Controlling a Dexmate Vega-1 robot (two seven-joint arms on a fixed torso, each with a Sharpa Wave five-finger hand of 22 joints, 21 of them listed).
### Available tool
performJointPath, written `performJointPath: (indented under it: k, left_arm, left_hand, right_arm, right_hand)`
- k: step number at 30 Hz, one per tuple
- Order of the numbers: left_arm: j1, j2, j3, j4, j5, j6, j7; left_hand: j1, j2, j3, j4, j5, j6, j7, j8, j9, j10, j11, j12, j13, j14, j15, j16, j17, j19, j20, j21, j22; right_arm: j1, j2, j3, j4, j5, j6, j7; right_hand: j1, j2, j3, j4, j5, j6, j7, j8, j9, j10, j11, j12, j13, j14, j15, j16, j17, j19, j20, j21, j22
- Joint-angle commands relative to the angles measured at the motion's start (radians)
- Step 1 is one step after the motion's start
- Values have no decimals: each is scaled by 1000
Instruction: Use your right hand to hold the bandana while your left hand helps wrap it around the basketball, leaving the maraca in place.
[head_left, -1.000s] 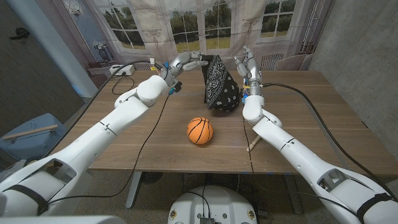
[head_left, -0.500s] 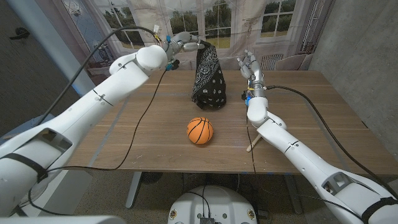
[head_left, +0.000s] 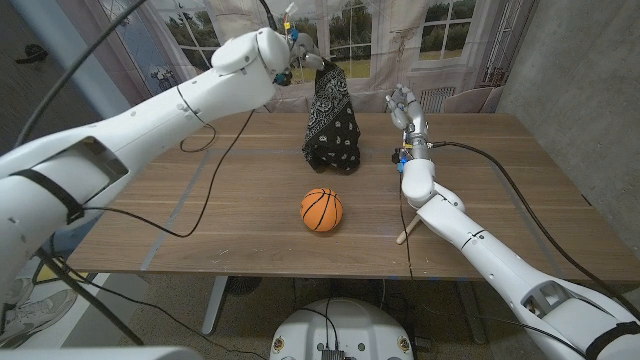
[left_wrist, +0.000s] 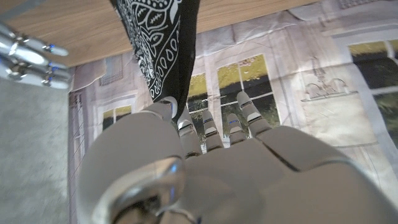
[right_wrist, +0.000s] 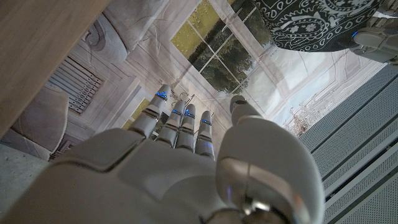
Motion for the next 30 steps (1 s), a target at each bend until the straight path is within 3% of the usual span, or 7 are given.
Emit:
performJointPath:
  k: [1,4,7,11,16,24,30]
  left_arm:
    - [-361,-118,459,160,1242,17,-518]
    - [-233,-118,293,138,1300,-100,-444]
    - [-123,-121,142,98,1298,-211,-378]
    - [-15,-155,1,81,1383,-319,-317]
    - [123,-250,-148,105,1453,-286,-36]
    - [211,-422,-287,169,1392,-226,341]
    - [231,-493,-329,187,1427,-208,354]
  left_hand:
    - [-14,-8,-9,10,16,3,-27,27,30,4,-20,8,3,3,-22,1,-2,9,-9,9,-2]
    - [-17,-10,-13,12,20,2,-36,34,39,4,-22,8,3,7,-28,1,-3,13,-14,11,-3]
    - [-24,-18,-24,15,30,7,-67,53,57,4,-30,7,3,13,-39,0,-5,18,-21,15,-5]
    - [-28,-33,-38,14,38,12,-78,61,62,-1,-39,4,2,15,-51,-3,-8,17,-30,16,-8]
    - [-33,-37,-48,17,46,15,-80,67,66,-10,-38,1,2,23,-60,-2,-8,11,-23,14,-10]
    - [-38,-24,-53,24,58,5,-79,71,74,-4,-33,4,3,46,-64,4,-7,16,-9,18,-11]
    - [-40,-17,-57,28,68,-7,-79,76,85,24,-44,16,5,64,-64,7,-6,27,-9,25,-11]
  right_arm:
    - [-9,1,12,17,25,29,9]
    - [-8,-1,12,24,28,40,15]
    - [-8,-5,13,28,34,48,26]
    - [-10,-6,15,30,45,51,37]
    - [-9,-14,15,45,65,79,70]
    - [-8,-24,20,68,84,130,102]
    - [-11,-33,28,87,111,178,140]
  right_hand:
    - [-4,3,-5,2,2,7,1,-4,3,0,4,4,3,-7,-1,-2,1,-6,3,-2,3]
    - [-5,4,-6,1,2,9,2,-5,4,2,7,5,3,-5,-1,-1,1,-6,3,-2,3]
    - [-5,5,-7,0,2,11,3,-6,4,2,6,6,3,-5,-1,-1,1,-6,3,-3,3]
    - [-7,5,-8,-1,2,13,4,-8,4,3,8,7,3,-6,1,-2,1,-6,3,-3,3]
    - [-10,6,-10,-1,2,16,6,-10,4,1,10,7,3,-7,1,-2,0,-7,3,-4,3]
    - [-23,0,-19,1,1,27,6,-11,4,-2,13,7,4,-9,2,-4,0,-10,5,-6,4]
    - [-93,-30,-62,27,1,69,7,-11,6,-11,20,8,6,-13,11,-7,-1,-22,15,-13,5]
